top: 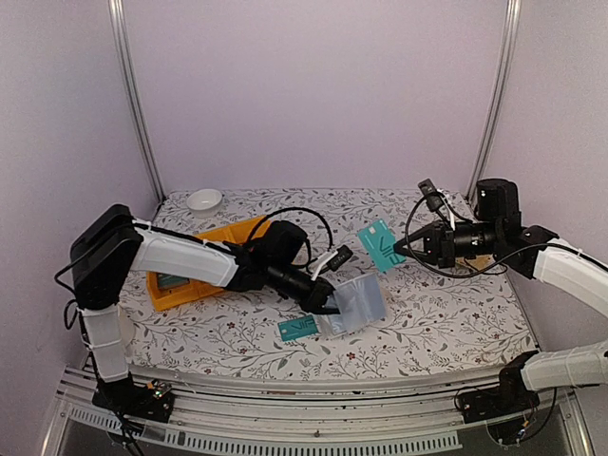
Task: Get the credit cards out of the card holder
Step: Place the card holder at the center of the board.
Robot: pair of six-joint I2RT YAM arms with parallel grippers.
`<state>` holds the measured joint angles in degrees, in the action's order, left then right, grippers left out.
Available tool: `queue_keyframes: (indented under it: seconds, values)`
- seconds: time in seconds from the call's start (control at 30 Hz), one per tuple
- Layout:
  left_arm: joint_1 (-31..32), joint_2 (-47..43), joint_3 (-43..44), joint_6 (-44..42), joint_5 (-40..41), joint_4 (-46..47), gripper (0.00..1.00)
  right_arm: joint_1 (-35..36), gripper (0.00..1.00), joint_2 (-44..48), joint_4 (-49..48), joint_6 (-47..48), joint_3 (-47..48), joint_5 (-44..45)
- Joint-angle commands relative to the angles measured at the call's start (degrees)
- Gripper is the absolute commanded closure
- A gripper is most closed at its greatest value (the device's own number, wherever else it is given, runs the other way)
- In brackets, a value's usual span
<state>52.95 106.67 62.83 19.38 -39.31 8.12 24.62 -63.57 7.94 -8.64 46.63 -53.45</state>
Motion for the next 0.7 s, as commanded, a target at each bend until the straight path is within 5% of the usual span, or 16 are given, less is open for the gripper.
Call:
queue_keyframes:
  seconds: [0.0, 0.13, 0.17, 0.37, 0.43, 0.67]
  values:
    - [-0.47, 10.45, 11.0, -0.84, -6.7, -6.75, 1.0, -0.19, 0.98, 2.73, 3.33, 1.5, 3.55, -0.1]
    - [-0.31, 17.83, 17.14, 2.12, -10.64, -5.25, 1.0, -0.17, 0.98, 3.81, 5.5, 1.82, 3.84, -0.11]
    - [-0.37, 19.26, 18.43, 2.23, -10.9, -5.98, 0.93, -0.16, 0.98, 3.95, 5.8, 1.94, 3.63, -0.28]
    - [-0.54, 22.33, 21.84, -1.51, -7.07, -10.29, 0.19, -0.08, 0.98, 3.76, 6.07, 1.78, 4.22, -4.1]
    - [-1.53, 19.88, 20.8, -3.93, -2.3, -11.85, 0.05, -0.09, 0.98, 3.57, 7.18, 1.67, 5.11, -4.93]
    - [-8.59, -0.87, 9.08, -6.53, 12.0, -5.16, 0.02, 1.49, 0.98, 2.28, 11.74, 4.27, 7.41, -6.02]
